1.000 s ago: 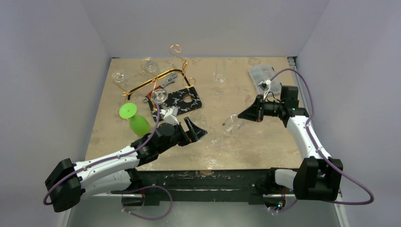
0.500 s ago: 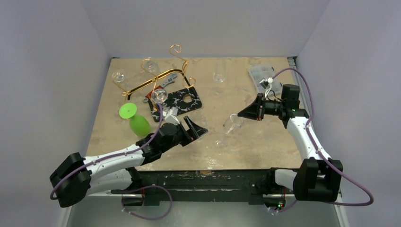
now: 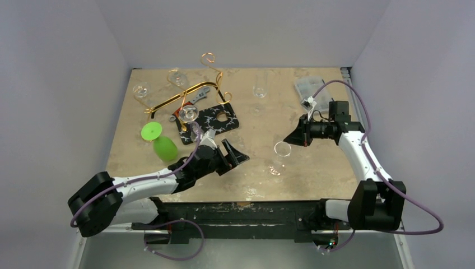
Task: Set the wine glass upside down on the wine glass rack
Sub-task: Place the wine glass at the center of the board, then pick up the wine glass at the center of the board.
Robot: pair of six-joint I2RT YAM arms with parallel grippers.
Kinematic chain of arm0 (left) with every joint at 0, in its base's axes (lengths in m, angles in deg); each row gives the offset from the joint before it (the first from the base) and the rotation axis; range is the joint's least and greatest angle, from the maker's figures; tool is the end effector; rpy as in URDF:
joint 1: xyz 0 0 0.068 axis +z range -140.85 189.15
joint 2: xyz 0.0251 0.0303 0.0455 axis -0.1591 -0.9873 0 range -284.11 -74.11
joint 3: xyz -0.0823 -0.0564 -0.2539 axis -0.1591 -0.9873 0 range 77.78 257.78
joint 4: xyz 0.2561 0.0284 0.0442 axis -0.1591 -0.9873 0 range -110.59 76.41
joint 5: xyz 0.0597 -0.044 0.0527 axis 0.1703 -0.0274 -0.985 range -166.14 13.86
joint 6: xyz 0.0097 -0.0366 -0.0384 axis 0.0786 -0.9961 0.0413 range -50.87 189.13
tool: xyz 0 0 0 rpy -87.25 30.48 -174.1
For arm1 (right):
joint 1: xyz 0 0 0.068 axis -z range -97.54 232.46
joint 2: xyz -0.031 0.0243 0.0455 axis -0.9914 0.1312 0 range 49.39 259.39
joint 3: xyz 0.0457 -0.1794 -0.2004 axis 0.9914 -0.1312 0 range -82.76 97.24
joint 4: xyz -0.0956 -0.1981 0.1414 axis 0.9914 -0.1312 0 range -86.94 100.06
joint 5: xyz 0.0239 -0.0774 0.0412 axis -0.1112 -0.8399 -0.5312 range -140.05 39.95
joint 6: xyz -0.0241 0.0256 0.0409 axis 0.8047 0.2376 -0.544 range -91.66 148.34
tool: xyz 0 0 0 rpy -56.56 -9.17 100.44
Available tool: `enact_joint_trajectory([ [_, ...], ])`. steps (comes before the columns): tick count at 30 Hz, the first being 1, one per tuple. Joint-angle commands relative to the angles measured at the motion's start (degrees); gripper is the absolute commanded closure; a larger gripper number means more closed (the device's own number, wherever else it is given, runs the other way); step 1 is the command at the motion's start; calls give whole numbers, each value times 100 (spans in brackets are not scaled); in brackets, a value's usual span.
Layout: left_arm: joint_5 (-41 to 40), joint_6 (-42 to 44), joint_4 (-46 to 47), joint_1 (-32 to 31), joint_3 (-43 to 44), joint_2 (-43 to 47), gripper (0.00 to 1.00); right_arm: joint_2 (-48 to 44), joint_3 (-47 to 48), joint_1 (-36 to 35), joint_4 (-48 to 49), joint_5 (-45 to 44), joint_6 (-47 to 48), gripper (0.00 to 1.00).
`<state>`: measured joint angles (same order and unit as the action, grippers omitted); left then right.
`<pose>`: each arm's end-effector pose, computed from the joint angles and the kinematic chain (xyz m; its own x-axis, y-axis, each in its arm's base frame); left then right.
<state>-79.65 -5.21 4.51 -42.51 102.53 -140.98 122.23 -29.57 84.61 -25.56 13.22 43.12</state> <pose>0.1495 -0.1856 0.1919 -0.7886 -0.5523 -0.2704 -0.0411 0.4861 -0.8729 0.2453 0.0226 0.2658 -0.6686 -0.0898 -0.7382 -0.6849 0.4609 0.5643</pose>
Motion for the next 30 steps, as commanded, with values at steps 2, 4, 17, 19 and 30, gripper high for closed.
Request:
enact_joint_trajectory([
  [2,474,115,487,85,254,-325,15,-318,251,-66,-322,-495,490,100],
  [4,559,143,509,89,289,-379,15,-325,371,-64,-374,-567,515,100],
  [17,163,630,-230,103,286,265,13,-533,1471,-257,-1553,-1764,1243,38],
  [19,108,702,-344,101,276,369,13,-439,1513,-747,-1835,-2204,1454,37],
  [30,17,836,-516,103,109,723,13,-698,1644,-1296,-1540,-3149,1322,35],
])
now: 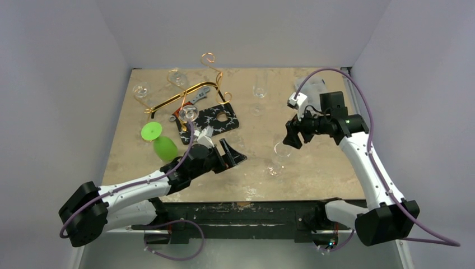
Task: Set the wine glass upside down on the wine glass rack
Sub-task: Pick up the wine glass at the center of the board.
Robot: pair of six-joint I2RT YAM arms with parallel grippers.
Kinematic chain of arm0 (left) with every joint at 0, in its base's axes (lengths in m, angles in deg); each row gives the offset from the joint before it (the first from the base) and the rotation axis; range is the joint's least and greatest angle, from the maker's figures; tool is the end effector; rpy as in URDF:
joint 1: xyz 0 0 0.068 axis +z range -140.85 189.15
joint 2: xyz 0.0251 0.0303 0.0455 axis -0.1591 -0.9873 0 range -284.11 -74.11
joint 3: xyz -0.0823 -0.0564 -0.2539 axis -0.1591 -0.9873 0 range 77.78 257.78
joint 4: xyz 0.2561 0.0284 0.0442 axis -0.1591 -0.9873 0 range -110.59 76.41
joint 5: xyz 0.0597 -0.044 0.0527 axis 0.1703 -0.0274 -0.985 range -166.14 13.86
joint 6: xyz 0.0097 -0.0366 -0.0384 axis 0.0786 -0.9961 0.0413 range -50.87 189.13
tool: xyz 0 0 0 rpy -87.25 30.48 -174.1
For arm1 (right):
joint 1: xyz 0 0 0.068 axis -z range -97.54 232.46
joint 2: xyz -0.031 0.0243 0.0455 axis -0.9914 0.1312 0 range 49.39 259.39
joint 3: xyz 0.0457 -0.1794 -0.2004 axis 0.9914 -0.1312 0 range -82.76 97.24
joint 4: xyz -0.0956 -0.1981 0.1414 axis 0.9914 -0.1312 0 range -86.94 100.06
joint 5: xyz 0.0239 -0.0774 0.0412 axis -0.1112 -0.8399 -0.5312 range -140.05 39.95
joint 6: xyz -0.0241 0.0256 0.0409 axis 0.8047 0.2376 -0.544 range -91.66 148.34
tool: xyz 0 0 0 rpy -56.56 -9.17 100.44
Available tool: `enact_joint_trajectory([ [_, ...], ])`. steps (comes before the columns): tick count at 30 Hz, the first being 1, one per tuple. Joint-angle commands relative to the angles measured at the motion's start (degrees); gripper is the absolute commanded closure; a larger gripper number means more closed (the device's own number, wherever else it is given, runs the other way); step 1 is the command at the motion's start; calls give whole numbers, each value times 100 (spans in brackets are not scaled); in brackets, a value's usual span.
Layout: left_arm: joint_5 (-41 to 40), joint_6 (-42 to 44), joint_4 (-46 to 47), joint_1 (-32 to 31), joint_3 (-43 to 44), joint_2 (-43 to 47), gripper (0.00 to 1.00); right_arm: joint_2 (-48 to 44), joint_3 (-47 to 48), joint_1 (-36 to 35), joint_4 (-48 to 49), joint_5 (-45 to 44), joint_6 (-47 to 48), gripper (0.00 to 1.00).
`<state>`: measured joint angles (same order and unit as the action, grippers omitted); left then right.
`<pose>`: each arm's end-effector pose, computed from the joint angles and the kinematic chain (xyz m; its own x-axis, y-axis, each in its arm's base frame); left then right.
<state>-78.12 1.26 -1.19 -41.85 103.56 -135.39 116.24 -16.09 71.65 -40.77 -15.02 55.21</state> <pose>0.1446 -0.1767 0.2087 -0.7939 -0.4907 -0.3590 0.0564 0.5284 -0.8471 0.2185 0.0625 0.3353 -0.4512 -0.4631 -0.7629 -0.7986 0.5911 0.1135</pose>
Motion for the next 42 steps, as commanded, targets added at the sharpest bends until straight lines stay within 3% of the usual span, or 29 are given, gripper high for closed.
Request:
enact_joint_trajectory([
  [1,-136,202,52,36,7,166,13,-87,294,5,-27,-336,137,35],
  [20,-114,271,64,38,-19,199,12,127,262,-744,-82,-1555,280,39],
  [23,-125,283,47,38,-19,215,13,181,218,-904,-78,-1775,292,45],
  [30,-119,295,43,38,-27,222,13,284,214,-1227,-217,-2170,416,70],
  [38,-90,293,70,38,-28,181,12,300,95,-1301,-332,-1993,494,89],
  [42,-54,276,123,38,-52,144,12,226,49,-1291,-295,-1344,405,100],
])
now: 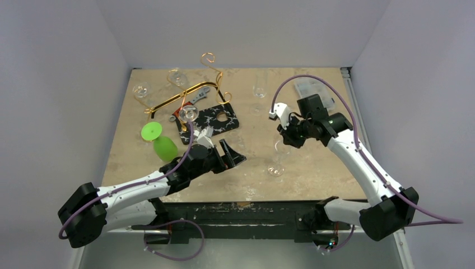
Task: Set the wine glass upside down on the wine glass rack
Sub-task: Pick up the wine glass at the center of the board, then turn the wine glass upside down at the wine rack.
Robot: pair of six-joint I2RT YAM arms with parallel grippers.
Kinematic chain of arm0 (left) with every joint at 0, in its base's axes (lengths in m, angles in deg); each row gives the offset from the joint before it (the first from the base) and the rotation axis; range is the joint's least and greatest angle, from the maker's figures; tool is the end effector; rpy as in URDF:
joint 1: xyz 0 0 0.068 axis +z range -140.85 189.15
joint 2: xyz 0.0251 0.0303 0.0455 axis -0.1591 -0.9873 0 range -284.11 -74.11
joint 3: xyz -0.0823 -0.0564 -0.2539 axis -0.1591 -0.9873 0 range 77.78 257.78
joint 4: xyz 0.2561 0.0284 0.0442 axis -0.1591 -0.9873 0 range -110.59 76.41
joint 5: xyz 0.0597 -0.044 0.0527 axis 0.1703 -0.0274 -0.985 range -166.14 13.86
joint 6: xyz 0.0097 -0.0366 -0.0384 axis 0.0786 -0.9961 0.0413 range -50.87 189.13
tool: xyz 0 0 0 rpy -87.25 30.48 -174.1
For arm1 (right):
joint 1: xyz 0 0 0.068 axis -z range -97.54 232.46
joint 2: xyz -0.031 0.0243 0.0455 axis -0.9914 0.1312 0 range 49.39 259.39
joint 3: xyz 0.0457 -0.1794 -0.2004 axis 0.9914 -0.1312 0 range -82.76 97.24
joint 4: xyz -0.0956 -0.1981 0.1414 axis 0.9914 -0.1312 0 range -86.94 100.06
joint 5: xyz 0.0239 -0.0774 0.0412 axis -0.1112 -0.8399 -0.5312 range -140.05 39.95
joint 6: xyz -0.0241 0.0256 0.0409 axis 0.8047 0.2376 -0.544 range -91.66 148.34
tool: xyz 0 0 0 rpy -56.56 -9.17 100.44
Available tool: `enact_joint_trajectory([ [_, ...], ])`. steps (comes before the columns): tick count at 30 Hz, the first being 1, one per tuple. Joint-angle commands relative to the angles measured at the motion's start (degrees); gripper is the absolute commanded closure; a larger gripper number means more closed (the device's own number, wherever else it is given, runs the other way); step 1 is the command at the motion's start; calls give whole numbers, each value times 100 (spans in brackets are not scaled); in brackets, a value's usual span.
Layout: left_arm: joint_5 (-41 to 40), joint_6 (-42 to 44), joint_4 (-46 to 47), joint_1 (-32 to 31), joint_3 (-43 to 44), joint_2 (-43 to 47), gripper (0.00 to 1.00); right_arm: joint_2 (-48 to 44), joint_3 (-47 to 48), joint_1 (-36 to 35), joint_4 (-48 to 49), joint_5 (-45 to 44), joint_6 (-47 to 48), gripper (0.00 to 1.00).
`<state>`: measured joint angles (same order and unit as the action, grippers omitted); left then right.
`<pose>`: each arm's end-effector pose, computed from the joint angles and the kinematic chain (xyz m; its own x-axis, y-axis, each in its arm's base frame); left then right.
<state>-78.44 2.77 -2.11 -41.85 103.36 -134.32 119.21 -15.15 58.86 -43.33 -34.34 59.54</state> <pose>0.1429 -0.1742 0.2097 -0.7893 -0.4799 -0.3831 0.0755 0.5433 -0.8362 0.2135 0.1038 0.3225 -0.3743 -0.7079 -0.5989 -0.8413 0.5309 -0.1017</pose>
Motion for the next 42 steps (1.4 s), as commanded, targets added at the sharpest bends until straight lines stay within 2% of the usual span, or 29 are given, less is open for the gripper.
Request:
enact_joint_trajectory([
  [1,-7,112,230,38,-41,23,12,-107,-17,23,-33,797,-77,100],
  [9,69,49,396,38,-74,-31,12,-95,177,960,170,2670,-625,100],
  [19,204,-253,855,55,-134,-178,12,87,-146,1802,809,4245,-1300,100],
  [29,497,-739,1412,55,-249,-357,13,99,-398,1873,1143,4403,-1447,100],
  [38,601,-825,1687,55,-184,-723,13,41,-531,1951,1345,4622,-1604,100],
  [42,671,-846,1864,55,-152,-883,18,23,-615,1987,1462,4739,-1718,100],
])
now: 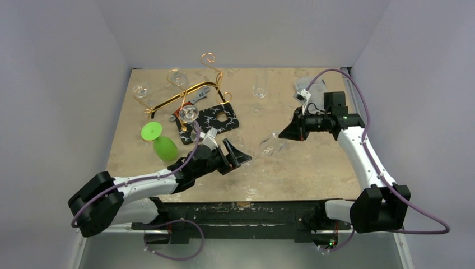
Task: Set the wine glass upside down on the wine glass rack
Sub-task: Turn the wine glass upside down at the wine rack.
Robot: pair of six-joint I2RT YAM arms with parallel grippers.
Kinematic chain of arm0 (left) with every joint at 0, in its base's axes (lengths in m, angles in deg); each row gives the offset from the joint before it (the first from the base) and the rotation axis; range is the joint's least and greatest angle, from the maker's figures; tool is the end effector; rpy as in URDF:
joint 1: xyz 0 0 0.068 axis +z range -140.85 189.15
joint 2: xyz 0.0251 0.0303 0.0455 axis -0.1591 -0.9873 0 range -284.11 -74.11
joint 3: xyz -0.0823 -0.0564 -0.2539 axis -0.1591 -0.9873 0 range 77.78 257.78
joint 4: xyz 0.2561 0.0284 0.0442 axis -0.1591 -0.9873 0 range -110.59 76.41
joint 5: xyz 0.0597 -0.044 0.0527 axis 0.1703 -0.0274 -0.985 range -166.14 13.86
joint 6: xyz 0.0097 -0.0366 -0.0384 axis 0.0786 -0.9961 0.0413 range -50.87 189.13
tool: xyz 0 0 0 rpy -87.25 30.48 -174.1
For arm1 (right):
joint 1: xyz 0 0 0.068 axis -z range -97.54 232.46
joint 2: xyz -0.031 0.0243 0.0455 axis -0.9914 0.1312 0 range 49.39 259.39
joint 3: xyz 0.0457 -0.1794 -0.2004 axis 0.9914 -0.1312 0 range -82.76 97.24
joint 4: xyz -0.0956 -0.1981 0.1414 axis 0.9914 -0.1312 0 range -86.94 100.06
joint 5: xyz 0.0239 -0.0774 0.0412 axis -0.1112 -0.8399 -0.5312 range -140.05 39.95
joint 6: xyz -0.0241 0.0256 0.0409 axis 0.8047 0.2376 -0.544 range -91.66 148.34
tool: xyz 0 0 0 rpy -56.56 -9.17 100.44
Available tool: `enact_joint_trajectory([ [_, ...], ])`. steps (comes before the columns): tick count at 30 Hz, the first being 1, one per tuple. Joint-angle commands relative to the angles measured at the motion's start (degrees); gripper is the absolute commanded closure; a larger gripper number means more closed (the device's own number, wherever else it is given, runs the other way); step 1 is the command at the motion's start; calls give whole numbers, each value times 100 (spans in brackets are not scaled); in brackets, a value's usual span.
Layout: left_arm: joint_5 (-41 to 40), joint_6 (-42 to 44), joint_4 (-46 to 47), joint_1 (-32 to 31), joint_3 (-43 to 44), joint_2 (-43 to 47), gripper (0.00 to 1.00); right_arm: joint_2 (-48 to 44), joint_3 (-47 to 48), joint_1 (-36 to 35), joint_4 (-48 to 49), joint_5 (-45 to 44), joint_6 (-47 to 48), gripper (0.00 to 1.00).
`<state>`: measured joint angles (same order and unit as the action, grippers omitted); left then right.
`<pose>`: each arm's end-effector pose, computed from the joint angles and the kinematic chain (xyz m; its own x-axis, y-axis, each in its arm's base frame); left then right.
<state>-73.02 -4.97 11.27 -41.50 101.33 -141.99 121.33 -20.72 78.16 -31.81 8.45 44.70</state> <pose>0.1514 -0.1877 0.1933 -0.8318 -0.5002 -0.2407 0.0173 0.4102 -0.9118 0.2442 0.0488 0.3087 -0.5923 -0.1922 -0.7825 -0.7632 0.4453 0.4683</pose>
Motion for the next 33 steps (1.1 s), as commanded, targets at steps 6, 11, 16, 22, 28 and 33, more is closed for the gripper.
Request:
enact_joint_trajectory([
  [6,163,-143,767,20,38,-305,46,-215,-104,102,388,532,-283,100],
  [11,112,-170,776,20,20,-347,70,-220,-144,112,440,603,-322,100],
  [16,134,-107,949,20,-1,-356,100,-237,-184,107,469,746,-321,100],
  [22,99,-95,950,63,-128,-232,100,-312,-168,109,300,1038,-43,100],
  [28,-44,20,677,86,-246,121,100,-389,15,113,-503,882,1038,65],
  [33,-65,364,322,130,-254,470,100,-729,31,118,-797,611,1478,39],
])
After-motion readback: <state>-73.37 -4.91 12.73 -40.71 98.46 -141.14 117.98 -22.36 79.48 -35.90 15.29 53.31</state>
